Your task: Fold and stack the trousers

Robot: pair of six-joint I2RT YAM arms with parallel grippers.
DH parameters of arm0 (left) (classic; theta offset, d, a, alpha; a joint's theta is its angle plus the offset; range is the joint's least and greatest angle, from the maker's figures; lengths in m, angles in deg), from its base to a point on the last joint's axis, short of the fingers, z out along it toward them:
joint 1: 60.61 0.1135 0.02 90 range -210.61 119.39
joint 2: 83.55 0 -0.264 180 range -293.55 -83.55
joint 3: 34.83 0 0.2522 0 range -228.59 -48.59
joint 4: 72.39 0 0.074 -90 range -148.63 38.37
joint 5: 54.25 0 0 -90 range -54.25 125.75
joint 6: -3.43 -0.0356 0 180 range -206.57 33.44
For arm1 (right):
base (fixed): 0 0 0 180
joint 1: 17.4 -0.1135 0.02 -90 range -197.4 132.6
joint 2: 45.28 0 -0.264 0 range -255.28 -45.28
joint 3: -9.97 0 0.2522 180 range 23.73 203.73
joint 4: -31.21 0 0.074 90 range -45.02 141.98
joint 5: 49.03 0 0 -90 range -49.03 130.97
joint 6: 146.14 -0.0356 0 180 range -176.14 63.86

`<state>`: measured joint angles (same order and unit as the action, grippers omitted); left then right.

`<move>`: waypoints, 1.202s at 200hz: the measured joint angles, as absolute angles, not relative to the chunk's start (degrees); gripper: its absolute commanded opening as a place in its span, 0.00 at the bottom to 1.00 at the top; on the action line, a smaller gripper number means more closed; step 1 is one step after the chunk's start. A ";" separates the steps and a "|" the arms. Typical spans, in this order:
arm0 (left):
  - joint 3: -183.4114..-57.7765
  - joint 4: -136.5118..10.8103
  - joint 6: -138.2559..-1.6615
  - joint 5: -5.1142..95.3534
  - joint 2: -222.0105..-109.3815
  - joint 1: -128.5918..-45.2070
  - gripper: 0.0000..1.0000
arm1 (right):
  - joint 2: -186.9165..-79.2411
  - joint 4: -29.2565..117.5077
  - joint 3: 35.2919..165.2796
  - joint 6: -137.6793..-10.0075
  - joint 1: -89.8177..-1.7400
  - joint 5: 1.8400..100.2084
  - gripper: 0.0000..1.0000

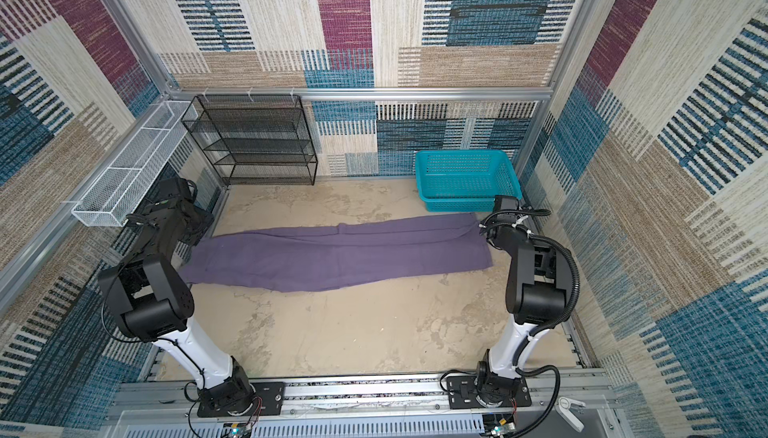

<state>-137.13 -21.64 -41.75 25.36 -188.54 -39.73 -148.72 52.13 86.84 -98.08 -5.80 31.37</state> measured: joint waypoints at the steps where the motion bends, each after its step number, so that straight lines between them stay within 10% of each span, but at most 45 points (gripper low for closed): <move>1: -137.15 -21.64 -41.75 25.36 -188.54 -39.75 0.65 | -148.72 52.11 86.84 -98.08 -5.80 31.37 0.35; 173: -118.15 -25.14 -41.09 25.79 -176.43 -46.00 0.74 | -128.50 53.45 73.53 -86.82 -19.90 32.66 0.32; 240: -108.21 -29.05 -40.06 31.69 -174.36 -46.52 0.73 | -136.45 53.45 75.61 -85.12 -26.61 37.73 0.33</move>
